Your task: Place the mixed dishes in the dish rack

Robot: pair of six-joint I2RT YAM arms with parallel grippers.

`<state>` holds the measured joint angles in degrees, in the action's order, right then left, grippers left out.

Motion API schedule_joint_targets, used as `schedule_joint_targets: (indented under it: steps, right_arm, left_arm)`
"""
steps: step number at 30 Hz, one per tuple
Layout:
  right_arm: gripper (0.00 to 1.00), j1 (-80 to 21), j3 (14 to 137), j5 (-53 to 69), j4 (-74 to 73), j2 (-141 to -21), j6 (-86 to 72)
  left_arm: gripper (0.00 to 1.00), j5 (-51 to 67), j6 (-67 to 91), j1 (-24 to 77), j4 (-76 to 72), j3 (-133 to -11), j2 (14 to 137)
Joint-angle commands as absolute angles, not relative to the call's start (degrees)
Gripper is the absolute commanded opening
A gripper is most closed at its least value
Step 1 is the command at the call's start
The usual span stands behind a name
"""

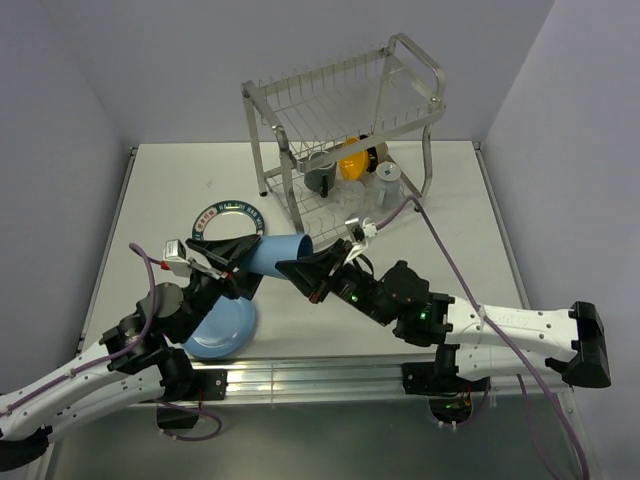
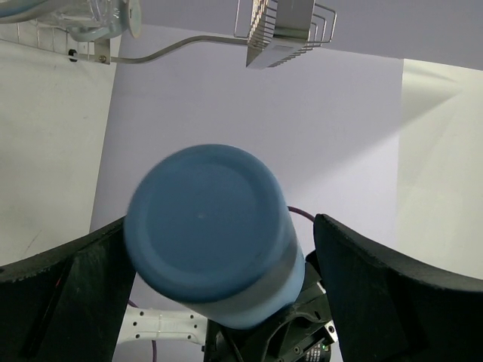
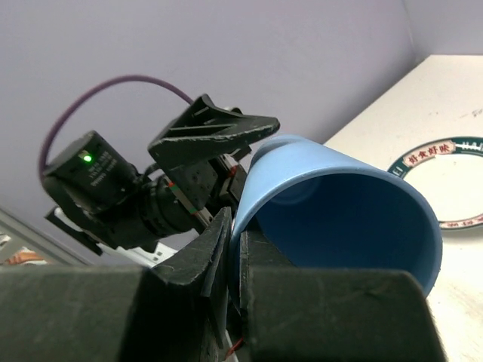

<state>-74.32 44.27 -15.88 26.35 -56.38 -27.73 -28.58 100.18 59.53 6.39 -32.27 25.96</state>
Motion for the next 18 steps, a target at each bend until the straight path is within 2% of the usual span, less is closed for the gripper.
schedule_joint_targets:
  steps: [1,6,8,9,11,12,13,14,15,16,17,18]
  right_arm:
    - [0.00,-75.1,47.7,-18.2,30.3,-58.0,-26.1]
    - [0.00,-77.1,48.3,-21.3,30.5,-59.7,-24.1]
    - [0.00,-77.3,48.3,-22.2,30.2,-60.3,-23.8]
    - [0.00,-77.6,48.3,-22.4,30.2,-60.5,-23.7]
    - [0.00,-77.8,48.1,-22.4,30.6,-60.6,-23.8]
    - [0.00,-77.7,48.1,-22.8,30.4,-60.7,-23.9]
    - [0.00,-77.8,48.2,-23.1,30.0,-60.7,-24.4]
    - [0.01,-77.8,48.3,-23.6,28.1,-60.7,-24.8]
    - [0.14,-77.8,49.0,-25.8,26.9,-60.6,-25.3]
    - [0.45,-77.8,49.2,-27.4,25.3,-60.0,-27.1]
    - [0.58,-77.9,49.5,-29.1,21.6,-59.6,-28.2]
    - [0.77,-77.9,50.0,-32.6,19.5,-59.0,-29.2]
  left_arm:
    - [0.98,-29.5,100.2,59.4,4.8,-33.9,25.4]
    - [0.87,-29.3,99.8,59.4,4.8,-34.3,25.0]
    - [0.76,-29.4,99.8,59.4,5.1,-33.9,24.4]
    - [0.65,-29.7,99.8,59.3,5.3,-33.8,24.1]
    - [0.52,-29.9,99.8,59.4,5.5,-33.2,23.3]
    - [0.35,-30.1,99.2,59.3,5.5,-33.2,22.9]
    - [0.23,-30.8,98.5,59.3,6.0,-33.3,22.7]
    - [0.04,-31.3,98.0,59.3,6.7,-34.2,22.3]
    - [0.00,-32.0,97.2,59.3,8.9,-35.0,22.3]
    - [0.00,-32.7,93.4,59.3,10.0,-35.9,22.4]
    - [0.00,-35.3,91.4,59.3,11.8,-38.9,22.8]
    - [0.00,-36.8,89.6,59.3,18.0,-41.0,24.2]
